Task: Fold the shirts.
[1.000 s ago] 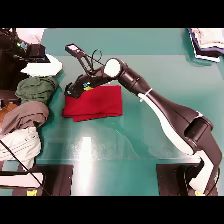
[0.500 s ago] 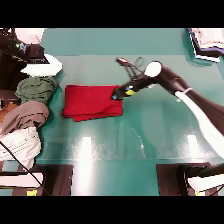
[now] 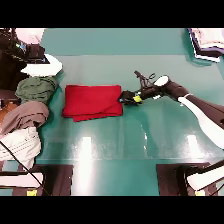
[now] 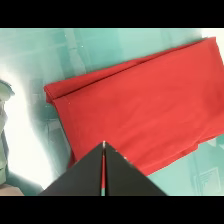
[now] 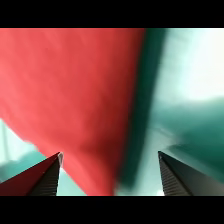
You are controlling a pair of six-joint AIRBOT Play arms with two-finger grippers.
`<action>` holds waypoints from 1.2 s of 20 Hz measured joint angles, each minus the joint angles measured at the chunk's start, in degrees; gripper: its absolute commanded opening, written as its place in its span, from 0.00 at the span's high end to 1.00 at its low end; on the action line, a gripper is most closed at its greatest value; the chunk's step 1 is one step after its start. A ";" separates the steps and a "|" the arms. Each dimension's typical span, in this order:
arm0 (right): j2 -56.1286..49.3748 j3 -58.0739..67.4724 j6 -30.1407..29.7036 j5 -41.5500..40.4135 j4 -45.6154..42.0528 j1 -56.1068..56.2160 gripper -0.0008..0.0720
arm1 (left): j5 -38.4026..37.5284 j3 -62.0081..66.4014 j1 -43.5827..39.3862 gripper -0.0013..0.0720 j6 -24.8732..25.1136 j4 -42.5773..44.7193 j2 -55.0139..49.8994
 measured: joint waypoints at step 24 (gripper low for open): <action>21.07 -10.86 -3.96 -9.20 -5.42 -22.14 0.97 | -2.27 0.00 0.00 0.95 0.17 -0.96 0.00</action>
